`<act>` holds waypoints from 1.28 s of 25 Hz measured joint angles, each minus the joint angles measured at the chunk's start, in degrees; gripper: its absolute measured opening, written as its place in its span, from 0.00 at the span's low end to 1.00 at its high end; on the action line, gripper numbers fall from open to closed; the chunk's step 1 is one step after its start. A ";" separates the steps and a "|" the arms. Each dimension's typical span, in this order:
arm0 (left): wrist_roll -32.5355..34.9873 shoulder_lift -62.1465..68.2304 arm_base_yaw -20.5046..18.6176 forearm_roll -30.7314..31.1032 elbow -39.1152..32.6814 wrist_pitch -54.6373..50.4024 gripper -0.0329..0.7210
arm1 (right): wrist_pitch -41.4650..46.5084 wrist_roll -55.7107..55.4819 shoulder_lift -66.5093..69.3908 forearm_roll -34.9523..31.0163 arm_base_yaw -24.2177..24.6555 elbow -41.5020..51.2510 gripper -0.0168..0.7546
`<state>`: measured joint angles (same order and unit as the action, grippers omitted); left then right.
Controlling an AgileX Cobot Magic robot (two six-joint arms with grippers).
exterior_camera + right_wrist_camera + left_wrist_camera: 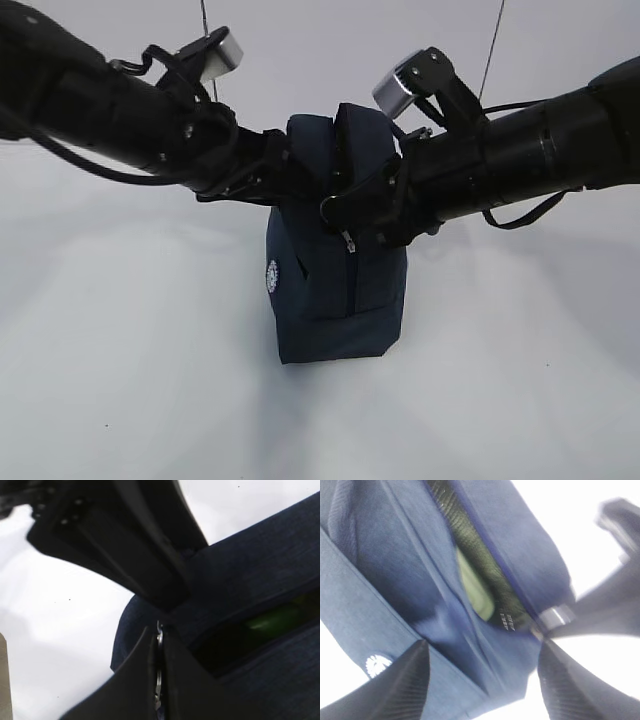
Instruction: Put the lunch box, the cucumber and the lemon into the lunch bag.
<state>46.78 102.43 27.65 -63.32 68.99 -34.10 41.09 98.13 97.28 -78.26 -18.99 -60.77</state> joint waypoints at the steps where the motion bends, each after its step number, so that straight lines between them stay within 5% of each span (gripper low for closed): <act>1: 2.32 -1.05 0.00 -2.23 -1.81 1.01 0.69 | 0.00 -0.16 0.00 0.00 0.00 0.00 0.05; 8: 35.45 -8.61 0.14 -32.50 -18.55 4.97 0.67 | 0.21 -0.77 0.00 0.00 0.00 0.00 0.05; 10: 43.33 -9.14 0.32 -36.72 -21.71 4.04 0.64 | 0.30 -1.11 0.00 0.00 0.00 0.00 0.05; 16: 52.68 -7.96 0.46 -39.15 -23.86 2.63 0.61 | 1.88 -1.33 0.00 -0.57 0.00 0.00 0.05; 32: 58.10 -4.07 0.46 -39.24 -23.86 -0.36 0.60 | 7.73 -1.33 0.00 -1.29 0.00 0.00 0.05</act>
<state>104.88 98.36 28.11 -102.56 45.13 -34.46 48.82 96.80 97.28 -79.55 -18.99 -60.77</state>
